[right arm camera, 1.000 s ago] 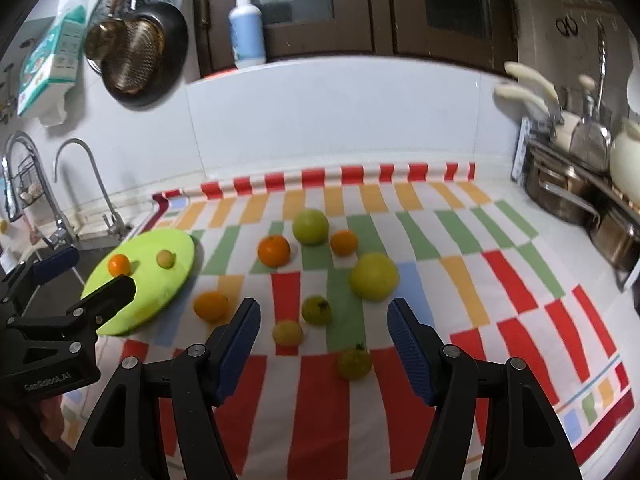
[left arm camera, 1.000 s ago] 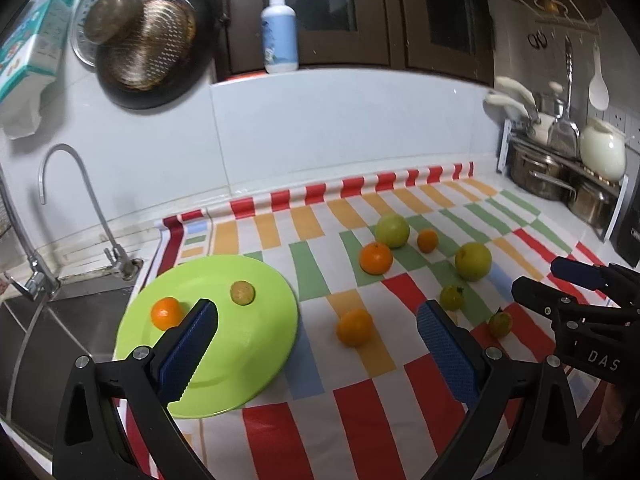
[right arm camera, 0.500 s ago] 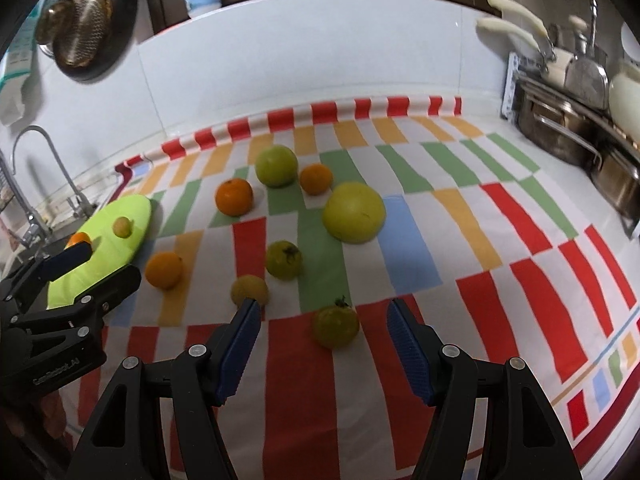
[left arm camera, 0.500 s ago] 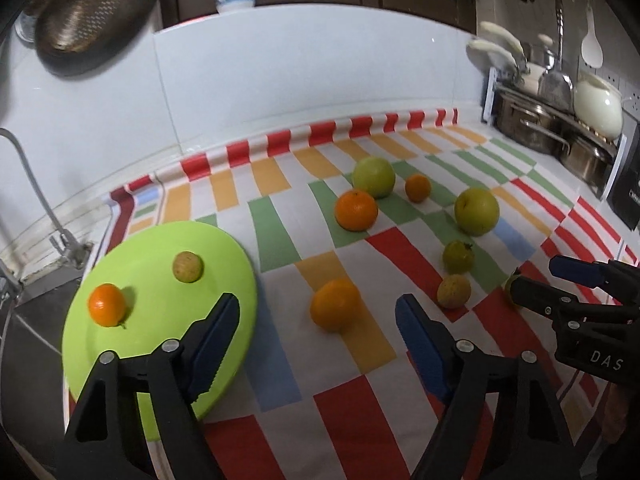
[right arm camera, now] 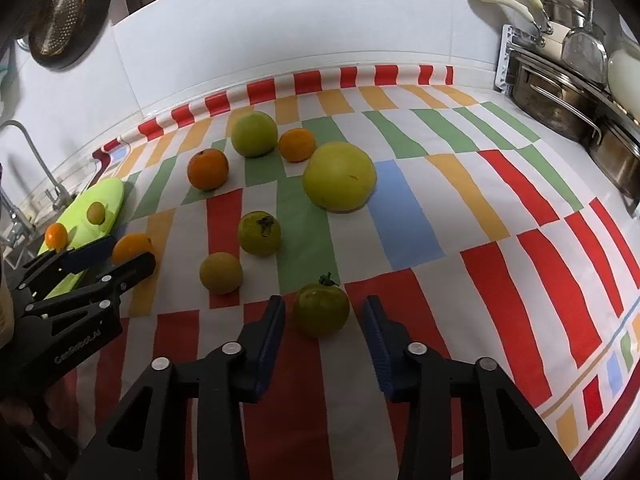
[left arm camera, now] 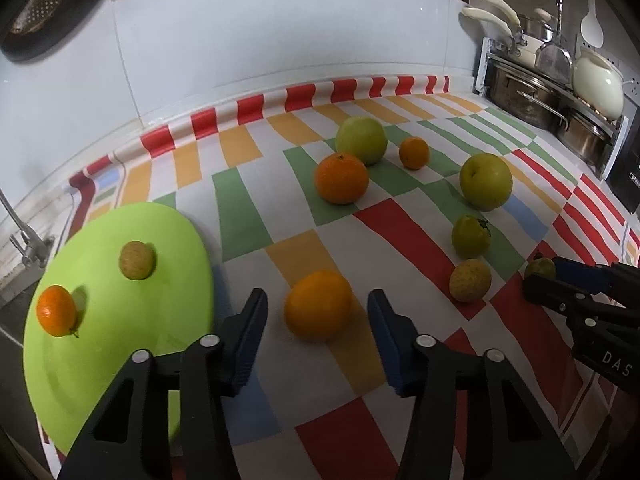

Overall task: Organize fruits
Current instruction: 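Grasp an orange with the left gripper while the right gripper grasps a green tomato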

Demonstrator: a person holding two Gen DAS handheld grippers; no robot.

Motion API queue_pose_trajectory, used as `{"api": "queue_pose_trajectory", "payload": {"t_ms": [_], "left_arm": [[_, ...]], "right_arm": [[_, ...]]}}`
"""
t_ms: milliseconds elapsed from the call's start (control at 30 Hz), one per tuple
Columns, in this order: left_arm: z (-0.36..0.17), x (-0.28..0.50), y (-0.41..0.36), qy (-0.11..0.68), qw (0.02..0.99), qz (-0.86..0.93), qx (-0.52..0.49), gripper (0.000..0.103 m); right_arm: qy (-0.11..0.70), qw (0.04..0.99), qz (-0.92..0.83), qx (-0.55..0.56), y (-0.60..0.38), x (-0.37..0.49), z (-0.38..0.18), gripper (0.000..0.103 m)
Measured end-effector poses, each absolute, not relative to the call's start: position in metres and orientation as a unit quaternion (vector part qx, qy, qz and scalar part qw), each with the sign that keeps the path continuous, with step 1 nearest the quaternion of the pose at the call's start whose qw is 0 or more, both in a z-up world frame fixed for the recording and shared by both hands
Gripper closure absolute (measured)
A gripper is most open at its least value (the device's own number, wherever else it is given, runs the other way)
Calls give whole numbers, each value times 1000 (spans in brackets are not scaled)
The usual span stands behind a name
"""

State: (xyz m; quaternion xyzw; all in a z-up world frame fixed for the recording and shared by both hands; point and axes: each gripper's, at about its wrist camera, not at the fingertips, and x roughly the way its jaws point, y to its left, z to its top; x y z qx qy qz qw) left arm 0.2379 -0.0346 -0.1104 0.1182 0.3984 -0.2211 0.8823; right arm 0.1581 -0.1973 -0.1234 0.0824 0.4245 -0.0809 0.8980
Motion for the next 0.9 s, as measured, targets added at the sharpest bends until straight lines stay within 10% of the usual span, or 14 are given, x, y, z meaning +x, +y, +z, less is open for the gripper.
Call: {"api": "queue_pose_trajectory", "payload": {"t_ms": [900], "left_arm": [[-68,212,-25,362,902,-214,95,68]], "right_arm": [[378,924,-35,51,-185,151,-89,73]]}}
